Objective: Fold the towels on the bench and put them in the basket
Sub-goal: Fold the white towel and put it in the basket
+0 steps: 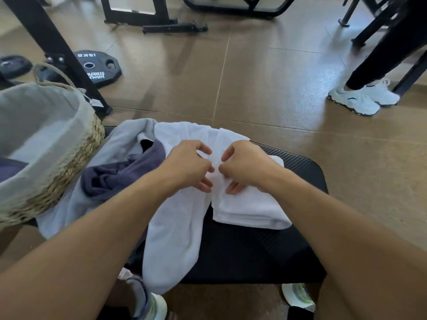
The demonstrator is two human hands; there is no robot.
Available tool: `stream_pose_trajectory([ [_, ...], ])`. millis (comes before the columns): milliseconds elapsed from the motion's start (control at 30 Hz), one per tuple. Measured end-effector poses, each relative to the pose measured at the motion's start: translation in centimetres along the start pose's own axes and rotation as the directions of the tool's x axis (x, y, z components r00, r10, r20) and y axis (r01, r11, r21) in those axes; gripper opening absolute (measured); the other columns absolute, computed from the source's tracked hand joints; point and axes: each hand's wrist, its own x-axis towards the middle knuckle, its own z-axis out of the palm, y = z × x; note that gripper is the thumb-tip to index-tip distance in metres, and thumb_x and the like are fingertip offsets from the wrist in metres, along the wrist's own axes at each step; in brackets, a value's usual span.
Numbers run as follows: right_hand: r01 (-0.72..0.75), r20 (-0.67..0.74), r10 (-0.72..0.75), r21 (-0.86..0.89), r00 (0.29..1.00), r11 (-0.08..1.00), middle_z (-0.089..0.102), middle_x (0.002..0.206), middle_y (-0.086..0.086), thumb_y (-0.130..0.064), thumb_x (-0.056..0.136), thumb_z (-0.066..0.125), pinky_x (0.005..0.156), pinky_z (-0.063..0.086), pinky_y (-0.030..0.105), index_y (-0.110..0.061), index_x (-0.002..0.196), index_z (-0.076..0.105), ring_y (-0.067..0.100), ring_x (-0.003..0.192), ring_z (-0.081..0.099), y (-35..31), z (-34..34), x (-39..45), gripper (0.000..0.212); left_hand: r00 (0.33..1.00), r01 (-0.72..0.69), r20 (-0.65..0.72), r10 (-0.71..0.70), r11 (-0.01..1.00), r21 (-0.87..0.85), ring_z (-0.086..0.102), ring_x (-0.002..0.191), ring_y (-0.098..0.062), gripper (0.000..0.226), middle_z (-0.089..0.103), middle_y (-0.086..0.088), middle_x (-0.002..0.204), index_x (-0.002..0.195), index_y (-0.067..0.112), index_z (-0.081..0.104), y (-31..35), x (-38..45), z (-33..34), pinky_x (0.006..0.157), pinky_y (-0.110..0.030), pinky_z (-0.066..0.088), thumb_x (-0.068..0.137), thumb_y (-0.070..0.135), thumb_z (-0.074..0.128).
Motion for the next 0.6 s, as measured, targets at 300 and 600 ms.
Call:
stream_pose_trajectory([
  [300, 0.07, -0.245, -0.137, -0.263, 0.96, 0.962, 0.068, 0.09, -0.013, -0.037, 0.083, 0.078, 0.076, 0.049, 0.03, -0.031, 0.092, 0.07, 0.013, 0.088, 0.064, 3.0, -6.1, 1.8, 0.013, 0.996, 0.015, 0.089, -0.031, 0.984, 0.177, 0.071, 0.052, -0.018, 0.025, 0.075, -0.009, 0.082, 0.098, 0.014, 0.062, -0.3, -1.8, 1.1, 0.046, -0.025, 0.053, 0.088, 0.033, 0.076],
  [600, 0.117, -0.011, -0.131, -0.385, 0.991, 0.916, 0.07, 0.09, -0.016, -0.058, 0.087, 0.067, 0.069, 0.045, 0.025, -0.033, 0.094, 0.075, 0.003, 0.087, 0.065, 5.9, -6.5, 3.1, 0.027, 0.994, -0.019, 0.112, -0.02, 0.94, 0.341, 0.072, 0.065, -0.016, 0.036, 0.072, 0.0, 0.083, 0.096, 0.023, 0.06, -1.7, -3.0, 2.6, 0.078, -0.04, 0.061, 0.077, 0.046, 0.082],
])
